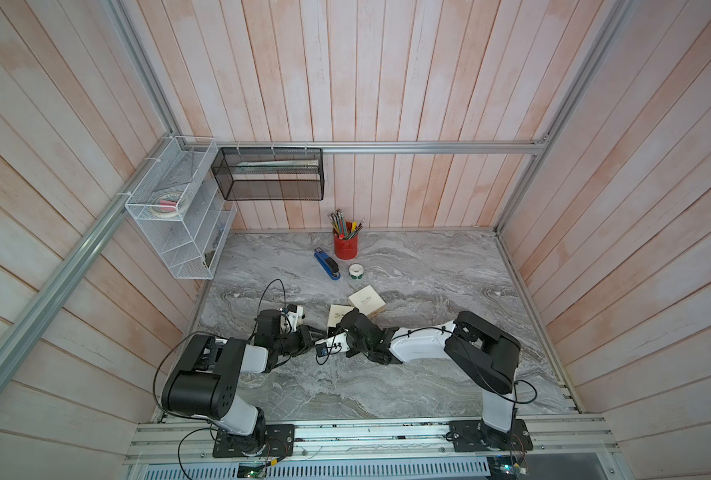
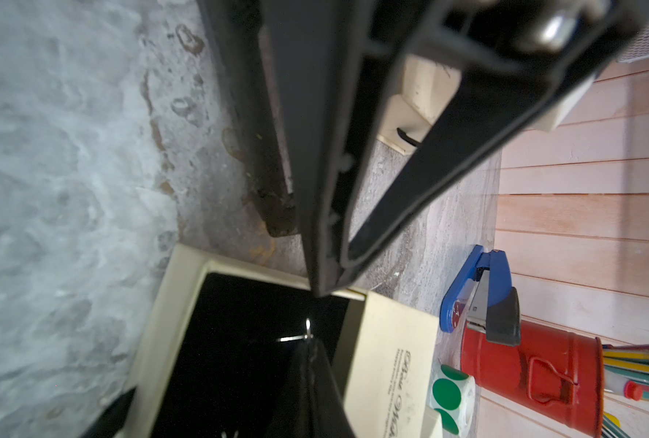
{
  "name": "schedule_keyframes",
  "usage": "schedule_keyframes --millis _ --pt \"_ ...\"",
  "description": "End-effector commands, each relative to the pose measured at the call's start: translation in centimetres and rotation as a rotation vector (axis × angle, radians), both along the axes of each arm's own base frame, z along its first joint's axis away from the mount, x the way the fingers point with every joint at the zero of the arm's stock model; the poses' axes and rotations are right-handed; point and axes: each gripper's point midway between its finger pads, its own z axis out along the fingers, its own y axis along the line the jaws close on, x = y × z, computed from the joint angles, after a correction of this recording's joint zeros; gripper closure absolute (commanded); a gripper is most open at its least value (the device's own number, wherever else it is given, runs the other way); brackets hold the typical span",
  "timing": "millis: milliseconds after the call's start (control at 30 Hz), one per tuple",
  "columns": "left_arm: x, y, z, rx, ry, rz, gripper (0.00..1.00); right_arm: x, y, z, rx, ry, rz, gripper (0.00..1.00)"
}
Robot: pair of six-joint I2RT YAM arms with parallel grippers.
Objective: Place the earrings into the drawer-style jewelry box
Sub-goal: Insert the earring into the inner lining.
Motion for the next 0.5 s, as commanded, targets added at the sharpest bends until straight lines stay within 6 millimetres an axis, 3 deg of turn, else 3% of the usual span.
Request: schedule_keyframes --millis 0,467 --pt "0.6 -0.4 0.7 -0.001 -0.042 -0.031 0.70 -0.6 -0.8 -1.4 -0.042 0.019 -0.004 1.00" --pt "1.5 -0.6 -0.9 0.075 -0.006 -0.041 0.70 -0.4 -0.7 -1.0 -0.051 0.002 0.000 1.00"
